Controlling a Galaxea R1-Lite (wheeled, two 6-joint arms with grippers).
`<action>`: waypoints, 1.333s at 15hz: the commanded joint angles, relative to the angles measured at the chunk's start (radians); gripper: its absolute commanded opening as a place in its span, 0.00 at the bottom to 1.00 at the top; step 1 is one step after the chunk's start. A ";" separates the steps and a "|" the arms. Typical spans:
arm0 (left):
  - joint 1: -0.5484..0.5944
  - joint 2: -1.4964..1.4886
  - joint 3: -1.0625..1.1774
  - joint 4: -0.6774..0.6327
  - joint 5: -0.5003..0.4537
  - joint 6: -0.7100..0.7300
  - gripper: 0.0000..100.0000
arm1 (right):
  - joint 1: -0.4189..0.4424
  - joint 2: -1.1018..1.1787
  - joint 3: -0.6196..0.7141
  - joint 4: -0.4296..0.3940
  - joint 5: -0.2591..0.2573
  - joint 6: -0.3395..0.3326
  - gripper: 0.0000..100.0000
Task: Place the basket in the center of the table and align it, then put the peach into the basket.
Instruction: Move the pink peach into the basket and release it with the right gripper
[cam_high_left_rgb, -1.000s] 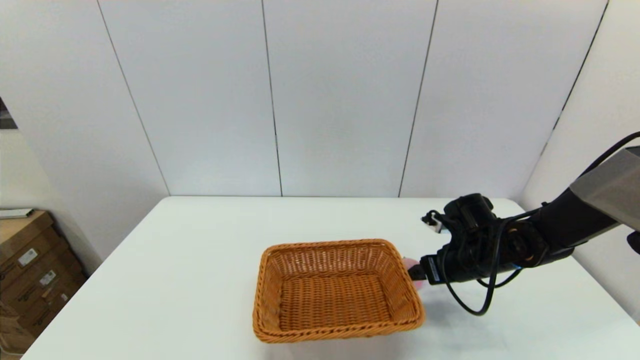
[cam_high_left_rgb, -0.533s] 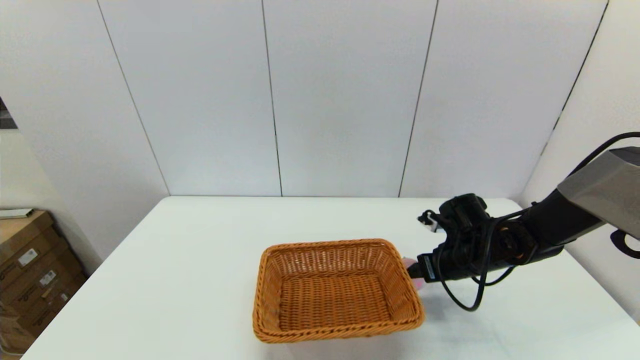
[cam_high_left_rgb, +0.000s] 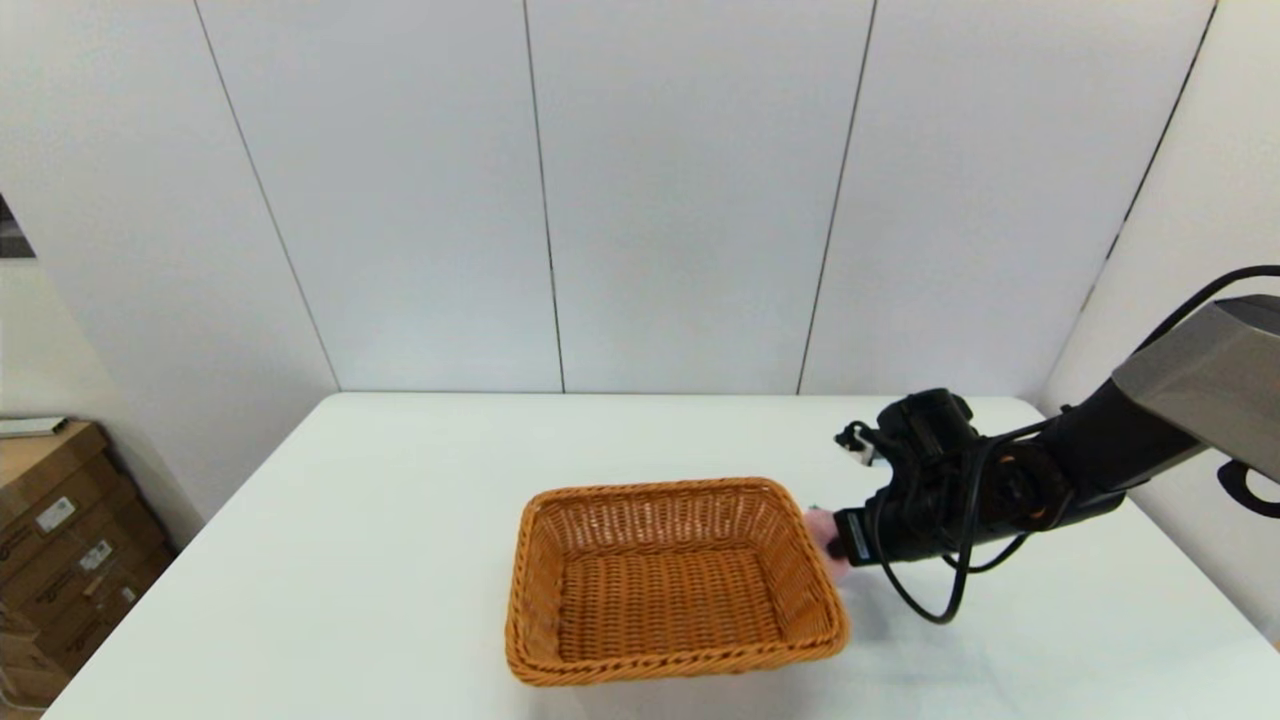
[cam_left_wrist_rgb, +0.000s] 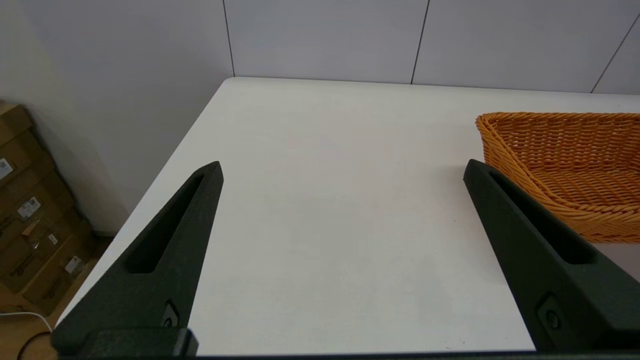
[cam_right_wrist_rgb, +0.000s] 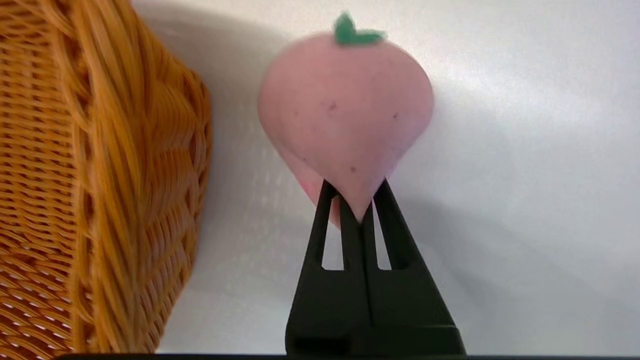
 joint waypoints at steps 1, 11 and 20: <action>0.000 0.000 0.000 0.000 0.000 -0.001 1.00 | -0.029 -0.042 0.016 0.001 0.001 0.005 0.00; 0.000 0.000 0.000 -0.001 0.000 -0.006 1.00 | 0.147 -0.501 0.059 0.001 0.005 0.107 0.00; 0.000 0.000 0.000 -0.001 0.000 -0.009 1.00 | 0.385 -0.351 0.036 0.001 -0.012 0.109 0.00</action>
